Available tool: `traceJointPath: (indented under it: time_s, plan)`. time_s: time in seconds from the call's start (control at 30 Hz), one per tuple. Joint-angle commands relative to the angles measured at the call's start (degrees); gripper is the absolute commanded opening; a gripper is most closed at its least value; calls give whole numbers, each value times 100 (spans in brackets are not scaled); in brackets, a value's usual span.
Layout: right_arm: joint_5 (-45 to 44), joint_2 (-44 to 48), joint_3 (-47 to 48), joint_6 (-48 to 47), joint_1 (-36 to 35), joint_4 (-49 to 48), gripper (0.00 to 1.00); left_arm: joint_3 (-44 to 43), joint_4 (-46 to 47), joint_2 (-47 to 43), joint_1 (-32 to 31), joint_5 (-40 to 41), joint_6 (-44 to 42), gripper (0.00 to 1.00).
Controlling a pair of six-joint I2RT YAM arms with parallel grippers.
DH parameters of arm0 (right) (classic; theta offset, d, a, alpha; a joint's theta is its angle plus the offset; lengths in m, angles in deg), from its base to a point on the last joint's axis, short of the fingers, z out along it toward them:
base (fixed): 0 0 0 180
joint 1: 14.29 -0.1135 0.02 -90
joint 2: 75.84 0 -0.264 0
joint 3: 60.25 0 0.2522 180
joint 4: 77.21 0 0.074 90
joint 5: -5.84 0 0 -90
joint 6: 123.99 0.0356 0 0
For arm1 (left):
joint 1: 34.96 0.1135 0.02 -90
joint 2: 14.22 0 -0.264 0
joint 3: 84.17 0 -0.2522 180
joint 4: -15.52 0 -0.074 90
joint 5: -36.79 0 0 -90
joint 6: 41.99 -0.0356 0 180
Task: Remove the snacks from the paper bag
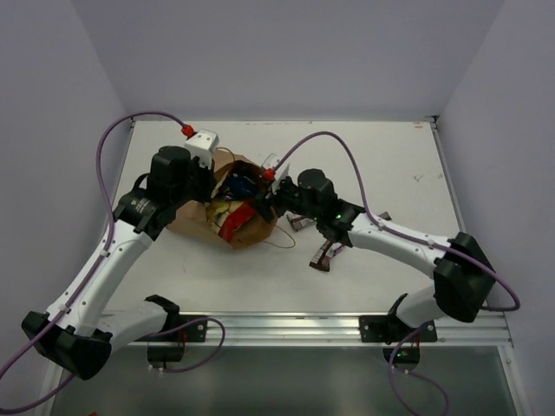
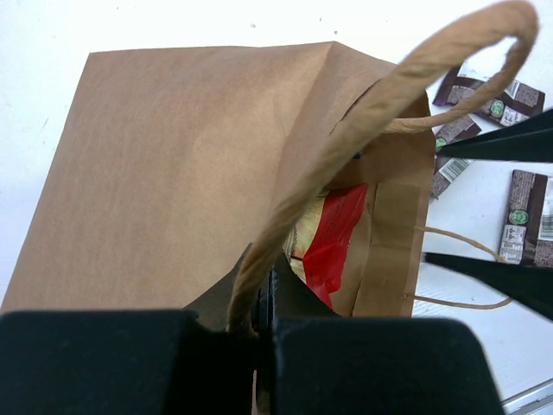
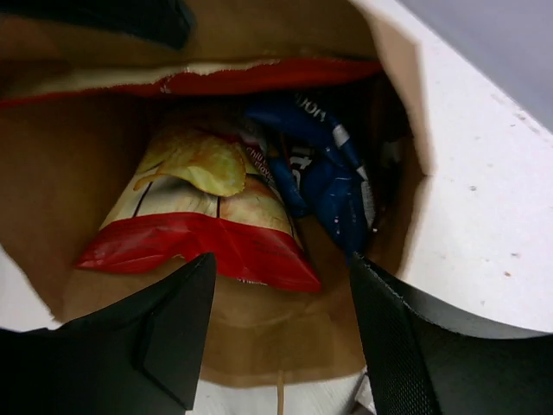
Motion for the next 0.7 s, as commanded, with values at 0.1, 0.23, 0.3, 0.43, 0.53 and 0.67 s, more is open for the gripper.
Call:
traceJointPath:
  time_s: [0.1,0.23,0.3,0.43,0.53,0.67]
  plan:
    - [-147,-1347,944,-578,-77,-839,69,-473,-101,-149,30,-141,108,0]
    - [-614,-1779,1147,-622,-68,-1025,74,-482,-146,-210,30,-141,99,0]
    - [-658,-2006,1304,-631,-68,-1016,75,-482,-154,-228,30,-316,108,0]
    - [-764,-2393,1586,-587,-68,-893,75,-509,-163,-254,30,-431,108,0]
    - [-764,-2622,1727,-570,-68,-823,65,-500,-181,-289,30,-413,99,0]
    - [-676,-2790,1894,-552,-68,-595,48,-483,-146,-325,30,-422,99,0]
